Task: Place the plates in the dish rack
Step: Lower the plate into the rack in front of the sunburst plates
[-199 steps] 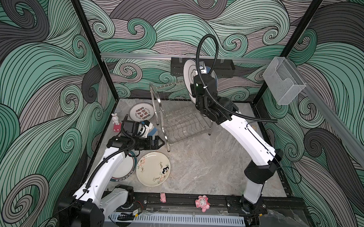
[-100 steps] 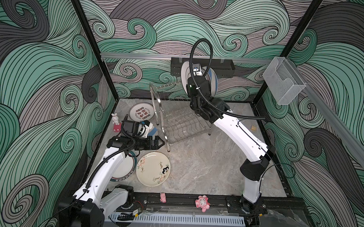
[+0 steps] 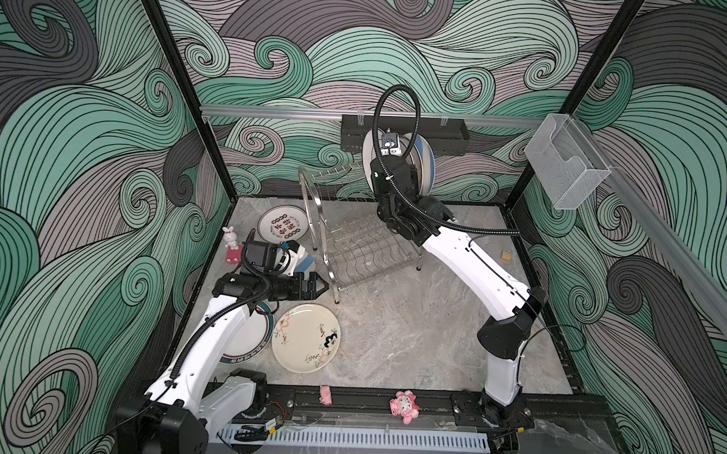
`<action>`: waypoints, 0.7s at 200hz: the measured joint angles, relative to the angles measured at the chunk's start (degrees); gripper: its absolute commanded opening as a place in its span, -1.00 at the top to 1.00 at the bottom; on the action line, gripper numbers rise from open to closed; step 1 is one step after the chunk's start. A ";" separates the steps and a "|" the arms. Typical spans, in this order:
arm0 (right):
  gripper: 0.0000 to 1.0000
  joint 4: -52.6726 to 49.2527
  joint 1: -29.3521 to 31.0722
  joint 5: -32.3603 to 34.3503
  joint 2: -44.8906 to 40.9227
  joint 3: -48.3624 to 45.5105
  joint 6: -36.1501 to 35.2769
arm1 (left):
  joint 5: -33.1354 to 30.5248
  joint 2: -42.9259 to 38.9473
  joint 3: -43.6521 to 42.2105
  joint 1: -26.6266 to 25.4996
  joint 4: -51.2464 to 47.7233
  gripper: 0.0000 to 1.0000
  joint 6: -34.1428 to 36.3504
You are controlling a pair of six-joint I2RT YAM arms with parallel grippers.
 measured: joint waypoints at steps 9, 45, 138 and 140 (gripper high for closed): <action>1.00 0.37 0.02 0.07 -0.02 -0.98 0.37 | -0.02 0.00 0.00 0.00 0.00 -0.97 0.00; 0.96 2.84 0.02 0.00 -2.27 -5.31 1.73 | -0.04 0.00 0.00 0.00 -0.02 -0.97 -0.02; 0.20 4.11 -0.07 -0.07 -3.76 -9.97 0.52 | -0.52 -0.39 0.00 0.00 0.07 -0.97 -0.07; 0.19 4.11 -0.07 -0.04 -3.78 -9.97 0.66 | -0.52 -0.42 -0.02 0.00 0.07 -0.97 -0.07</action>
